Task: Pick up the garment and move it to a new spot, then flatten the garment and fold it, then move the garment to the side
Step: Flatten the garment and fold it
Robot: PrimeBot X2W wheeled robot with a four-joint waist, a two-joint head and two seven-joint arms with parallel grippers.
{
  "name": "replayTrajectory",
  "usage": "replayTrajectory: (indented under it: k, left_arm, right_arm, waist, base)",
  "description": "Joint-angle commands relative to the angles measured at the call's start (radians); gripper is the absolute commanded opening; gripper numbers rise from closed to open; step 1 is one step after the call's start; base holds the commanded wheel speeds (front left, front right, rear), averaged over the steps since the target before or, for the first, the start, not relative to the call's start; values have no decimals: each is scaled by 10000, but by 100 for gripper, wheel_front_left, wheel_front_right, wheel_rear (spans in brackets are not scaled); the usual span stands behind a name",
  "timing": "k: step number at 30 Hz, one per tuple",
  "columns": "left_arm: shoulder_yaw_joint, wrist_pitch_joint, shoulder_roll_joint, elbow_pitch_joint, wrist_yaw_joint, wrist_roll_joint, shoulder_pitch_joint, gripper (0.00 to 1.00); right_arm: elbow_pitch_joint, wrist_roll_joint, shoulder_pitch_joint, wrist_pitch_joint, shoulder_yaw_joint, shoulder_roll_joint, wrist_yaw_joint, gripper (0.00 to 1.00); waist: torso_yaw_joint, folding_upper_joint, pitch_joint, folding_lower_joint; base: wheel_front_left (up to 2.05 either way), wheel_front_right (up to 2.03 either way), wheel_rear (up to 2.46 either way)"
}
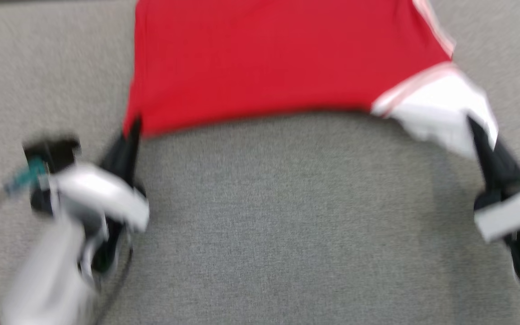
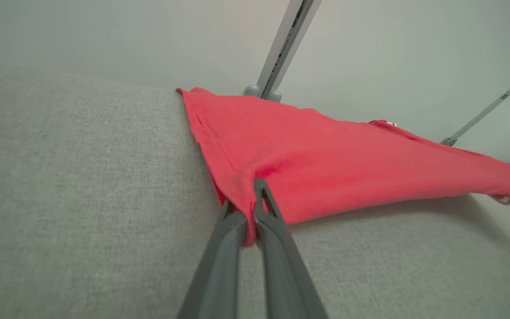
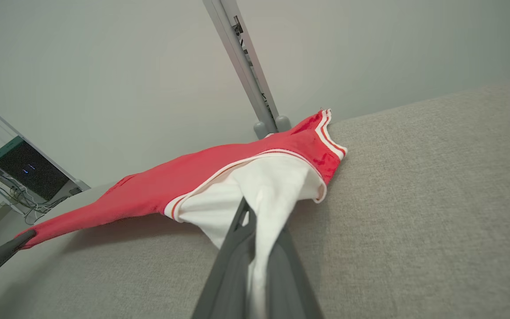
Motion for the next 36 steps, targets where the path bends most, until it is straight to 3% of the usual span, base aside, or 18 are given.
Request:
replayTrajectory:
  k: [1,2,5,8,9,13,17,25,36]
  left_arm:
    - [12,47,166,-591,344,-120,1224,0]
    - [12,47,166,-591,344,-120,1224,0]
    - [17,136,102,-2187,1053,-517,3554,0]
    - [107,35,7,-3634,1880,-785,5629,0]
    - [154,-148,-136,-4349,2402,-902,6800,0]
    - [-39,-309,-283,-5411,3029,-929,8561,0]
    - [-367,-83,-238,-6372,3253,-1049,9599,0]
    - [-269,648,341,-7249,3629,-824,9174,0]
    - [-362,2140,917,-7801,3784,-598,7217,0]
  right_arm:
    - [-271,100,912,78,-208,32,1,0]
    - [-271,100,912,78,-208,32,1,0]
    - [-783,174,2709,291,-583,220,1,0]
    - [-1261,125,4395,503,-964,443,1,0]
    - [-1436,-16,5454,594,-1228,572,1,0]
    - [-1815,-451,7361,688,-1618,814,1,0]
    - [-2219,-776,8506,753,-2137,1074,1,0]
    - [-2604,-1637,7476,1723,-2229,785,1,0]
    - [-3700,-1843,5197,4355,-1684,-917,1,0]
  waist:
    - [-285,0,-1510,0]
    - [-285,0,-1510,0]
    - [-363,0,-2215,0]
    - [-387,0,-2656,0]
    - [-363,0,-2878,0]
    - [-245,0,-3070,0]
    - [-147,0,-3022,0]
    - [-264,0,-2792,0]
    - [-180,0,-2172,0]
  base:
    - [0,0,0]
    - [0,0,0]
    - [0,0,0]
    - [0,0,0]
    - [0,0,0]
    - [0,0,0]
    - [0,0,0]
    - [0,0,0]
    - [0,0,0]
